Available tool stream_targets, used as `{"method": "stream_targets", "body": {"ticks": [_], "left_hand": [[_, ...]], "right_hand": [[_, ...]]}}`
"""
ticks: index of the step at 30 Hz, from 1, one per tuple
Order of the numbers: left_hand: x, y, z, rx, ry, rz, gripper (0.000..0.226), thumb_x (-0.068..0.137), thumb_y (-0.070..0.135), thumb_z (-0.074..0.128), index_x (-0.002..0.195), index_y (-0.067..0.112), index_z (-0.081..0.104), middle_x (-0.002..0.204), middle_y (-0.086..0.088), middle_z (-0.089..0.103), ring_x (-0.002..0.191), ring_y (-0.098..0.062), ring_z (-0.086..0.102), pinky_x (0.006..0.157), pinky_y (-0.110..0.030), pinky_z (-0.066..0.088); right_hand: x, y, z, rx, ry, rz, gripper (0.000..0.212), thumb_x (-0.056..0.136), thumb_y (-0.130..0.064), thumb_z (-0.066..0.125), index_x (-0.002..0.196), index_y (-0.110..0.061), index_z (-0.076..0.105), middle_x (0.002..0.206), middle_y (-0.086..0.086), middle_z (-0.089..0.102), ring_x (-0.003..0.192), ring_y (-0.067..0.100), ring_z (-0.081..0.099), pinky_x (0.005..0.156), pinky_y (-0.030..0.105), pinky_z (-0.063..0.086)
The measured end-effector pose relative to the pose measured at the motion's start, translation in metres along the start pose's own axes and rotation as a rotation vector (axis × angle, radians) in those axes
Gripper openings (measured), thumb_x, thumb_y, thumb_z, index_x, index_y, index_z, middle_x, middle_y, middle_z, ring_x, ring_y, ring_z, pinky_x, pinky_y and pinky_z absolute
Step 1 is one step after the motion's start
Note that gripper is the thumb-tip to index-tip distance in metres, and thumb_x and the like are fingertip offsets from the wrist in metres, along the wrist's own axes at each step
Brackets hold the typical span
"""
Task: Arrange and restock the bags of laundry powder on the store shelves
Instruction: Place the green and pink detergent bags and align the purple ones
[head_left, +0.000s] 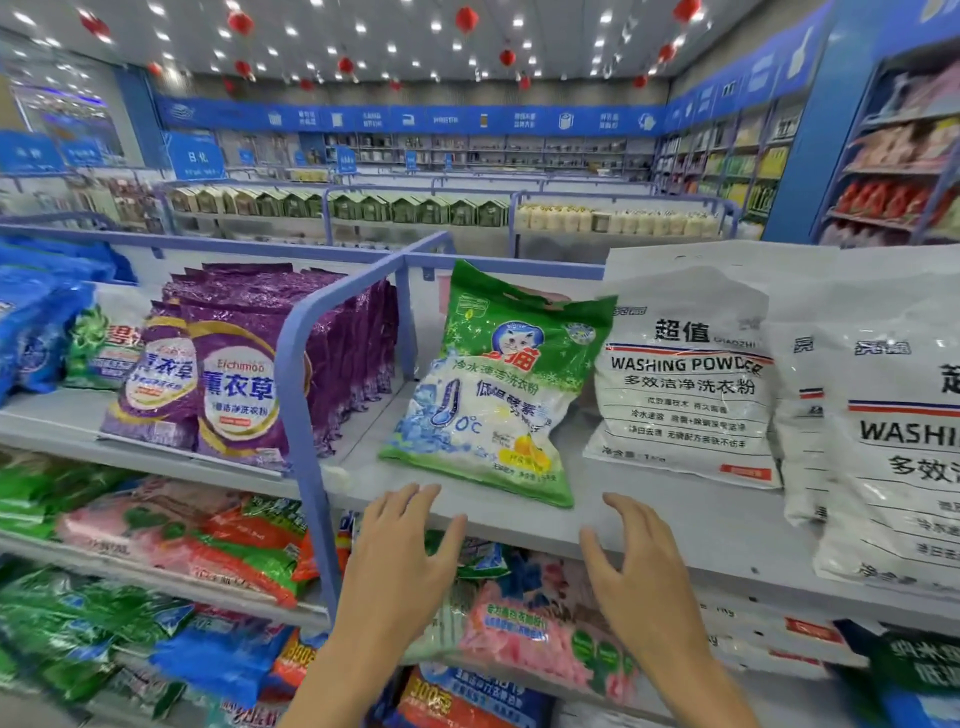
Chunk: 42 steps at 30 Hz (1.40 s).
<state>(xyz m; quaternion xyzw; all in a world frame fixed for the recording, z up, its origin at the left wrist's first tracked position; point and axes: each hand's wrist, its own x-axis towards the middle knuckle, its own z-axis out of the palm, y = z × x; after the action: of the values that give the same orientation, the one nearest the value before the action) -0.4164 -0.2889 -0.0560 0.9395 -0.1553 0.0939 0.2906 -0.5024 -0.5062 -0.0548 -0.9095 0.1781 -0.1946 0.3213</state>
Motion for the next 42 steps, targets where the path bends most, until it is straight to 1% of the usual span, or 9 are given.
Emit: {"method": "stream_targets", "body": {"ticks": [8, 16, 21, 26, 28, 31, 33, 36, 42], "left_hand": [[0.085, -0.022, 0.005, 0.045, -0.011, 0.057, 0.059, 0.101, 0.051, 0.049, 0.151, 0.02, 0.044, 0.153, 0.0, 0.047, 0.144, -0.022, 0.035, 0.118, -0.04, 0.034], [0.162, -0.015, 0.009, -0.002, -0.012, -0.021, 0.07, 0.099, 0.059, 0.047, 0.156, 0.021, 0.031, 0.15, -0.003, 0.047, 0.137, -0.027, 0.043, 0.11, -0.041, 0.037], [0.196, -0.019, 0.018, -0.275, -0.097, -0.156, 0.068, 0.082, 0.077, 0.054, 0.134, 0.034, 0.046, 0.123, 0.007, 0.063, 0.114, -0.02, 0.061, 0.097, -0.044, 0.051], [0.228, -0.012, 0.004, -0.61, -0.215, -0.333, 0.054, 0.077, 0.062, 0.076, 0.109, 0.02, 0.063, 0.088, 0.008, 0.065, 0.078, -0.008, 0.061, 0.065, -0.027, 0.043], [0.233, -0.011, 0.002, -0.693, -0.234, -0.377, 0.061, 0.076, 0.062, 0.077, 0.113, 0.015, 0.064, 0.086, 0.008, 0.065, 0.077, -0.007, 0.061, 0.061, -0.026, 0.04], [0.235, -0.017, 0.003, -0.861, -0.269, -0.396, 0.031, 0.082, 0.04, 0.081, 0.101, 0.019, 0.067, 0.061, 0.014, 0.071, 0.053, 0.003, 0.065, 0.049, -0.017, 0.046], [0.231, -0.019, 0.0, -0.928, -0.35, -0.404, 0.03, 0.079, 0.034, 0.084, 0.099, 0.016, 0.07, 0.064, 0.009, 0.075, 0.055, -0.001, 0.07, 0.056, -0.02, 0.05], [0.225, -0.028, -0.006, -1.057, -0.487, -0.452, 0.053, 0.063, 0.031, 0.09, 0.107, 0.005, 0.076, 0.096, -0.018, 0.078, 0.084, -0.029, 0.075, 0.083, -0.041, 0.061], [0.209, -0.033, -0.008, -1.216, -0.555, -0.389, 0.036, 0.077, 0.014, 0.079, 0.111, 0.006, 0.072, 0.101, -0.02, 0.077, 0.075, -0.031, 0.076, 0.079, -0.045, 0.062]], "right_hand": [[0.07, -0.029, 0.027, -0.08, -0.077, -0.019, 0.057, 0.105, -0.052, 0.042, 0.152, -0.02, 0.034, 0.153, 0.0, 0.042, 0.135, 0.013, 0.037, 0.104, 0.026, 0.032], [0.141, -0.033, 0.059, 0.014, -0.137, 0.068, 0.082, 0.1, -0.066, 0.042, 0.162, -0.021, 0.015, 0.167, 0.002, 0.027, 0.15, 0.023, 0.032, 0.115, 0.039, 0.035], [0.162, -0.038, 0.07, 0.359, -0.12, 0.187, 0.074, 0.086, -0.064, 0.068, 0.147, -0.035, 0.035, 0.145, -0.012, 0.053, 0.129, 0.019, 0.055, 0.1, 0.038, 0.047], [0.177, -0.039, 0.069, 0.678, -0.1, 0.344, 0.06, 0.068, -0.039, 0.094, 0.11, -0.033, 0.051, 0.111, -0.019, 0.065, 0.101, 0.007, 0.064, 0.085, 0.029, 0.047], [0.178, -0.039, 0.073, 0.763, -0.086, 0.377, 0.059, 0.066, -0.029, 0.097, 0.11, -0.029, 0.057, 0.111, -0.009, 0.074, 0.098, 0.011, 0.071, 0.077, 0.026, 0.052], [0.175, -0.041, 0.074, 0.892, -0.056, 0.397, 0.064, 0.064, -0.008, 0.095, 0.116, -0.022, 0.06, 0.1, -0.004, 0.079, 0.088, 0.015, 0.077, 0.069, 0.027, 0.059], [0.171, -0.04, 0.07, 0.954, -0.072, 0.378, 0.065, 0.064, 0.002, 0.092, 0.117, -0.02, 0.061, 0.097, -0.003, 0.08, 0.085, 0.014, 0.078, 0.063, 0.026, 0.06], [0.161, -0.038, 0.062, 1.004, -0.139, 0.334, 0.071, 0.062, 0.009, 0.087, 0.123, -0.017, 0.062, 0.103, 0.003, 0.08, 0.092, 0.019, 0.078, 0.069, 0.031, 0.061], [0.15, -0.029, 0.055, 1.032, -0.203, 0.26, 0.078, 0.061, 0.014, 0.084, 0.129, -0.015, 0.061, 0.112, 0.012, 0.077, 0.101, 0.03, 0.075, 0.079, 0.041, 0.062]]}}
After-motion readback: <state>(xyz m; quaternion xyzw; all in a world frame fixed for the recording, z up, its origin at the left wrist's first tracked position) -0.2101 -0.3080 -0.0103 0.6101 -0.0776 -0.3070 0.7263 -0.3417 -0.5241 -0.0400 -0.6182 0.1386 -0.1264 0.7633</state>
